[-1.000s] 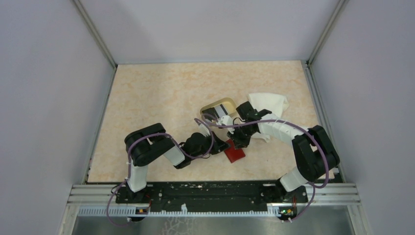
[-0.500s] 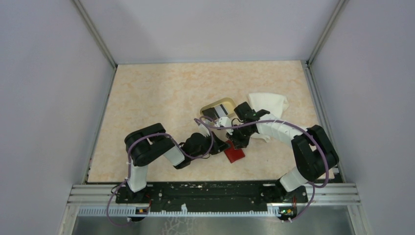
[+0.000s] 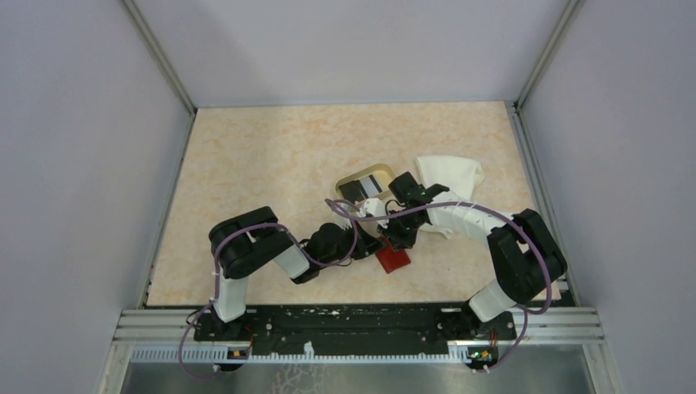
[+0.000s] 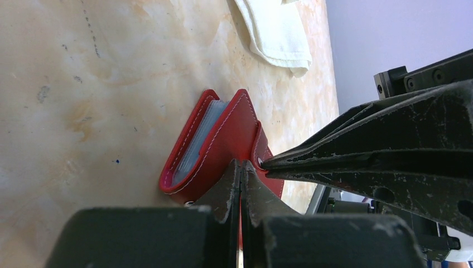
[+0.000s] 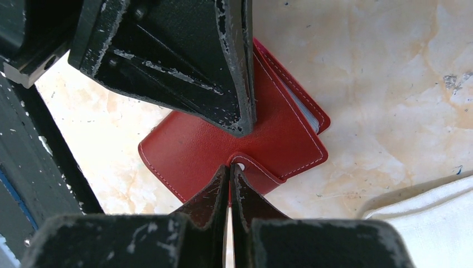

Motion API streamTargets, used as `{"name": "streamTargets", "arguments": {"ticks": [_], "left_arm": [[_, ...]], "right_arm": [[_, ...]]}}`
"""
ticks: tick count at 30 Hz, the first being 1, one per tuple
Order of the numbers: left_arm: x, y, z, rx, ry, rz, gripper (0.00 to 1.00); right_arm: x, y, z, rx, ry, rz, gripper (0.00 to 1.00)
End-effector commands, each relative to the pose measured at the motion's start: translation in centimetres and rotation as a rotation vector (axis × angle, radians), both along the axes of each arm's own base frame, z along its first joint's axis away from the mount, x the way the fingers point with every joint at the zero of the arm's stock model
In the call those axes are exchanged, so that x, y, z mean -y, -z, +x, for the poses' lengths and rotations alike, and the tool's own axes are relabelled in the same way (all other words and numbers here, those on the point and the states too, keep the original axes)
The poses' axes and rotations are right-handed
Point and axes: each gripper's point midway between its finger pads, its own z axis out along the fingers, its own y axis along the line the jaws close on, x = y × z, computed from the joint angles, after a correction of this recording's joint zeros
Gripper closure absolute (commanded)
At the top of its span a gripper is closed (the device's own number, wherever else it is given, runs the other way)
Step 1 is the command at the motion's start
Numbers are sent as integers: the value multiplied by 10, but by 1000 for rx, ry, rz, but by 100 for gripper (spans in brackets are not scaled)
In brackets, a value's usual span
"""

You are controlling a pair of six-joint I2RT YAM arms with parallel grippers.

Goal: Put the credit cards into the card holder
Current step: Close the card holder at the center of the board.

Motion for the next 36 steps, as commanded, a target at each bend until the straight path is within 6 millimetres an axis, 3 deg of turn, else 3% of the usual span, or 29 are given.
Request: {"name": "streamTargets", "arguments": {"ticks": [1, 18, 23, 27, 29, 34, 36], "left_arm": [[-4, 9, -5, -14, 19, 24, 100], [-2, 8, -5, -11, 27, 14, 100], [-2, 6, -5, -6, 27, 10, 100], [-2, 0, -6, 14, 35, -2, 100], [-2, -7, -5, 38, 38, -6, 98], [-5, -38, -4, 162, 62, 7, 73], [-9, -63, -5, 257, 84, 18, 61]], "right_arm": [[-5, 15, -19, -51, -61, -42, 100], [-4, 31, -26, -82, -71, -104, 100], [-12, 18, -25, -79, -82, -51, 99], [-28, -18, -30, -127, -116, 126, 65], [-29, -37, -27, -125, -125, 205, 53], [-12, -86, 7, 78, -44, 319, 29], [3, -107, 30, 203, 49, 348, 17]]}}
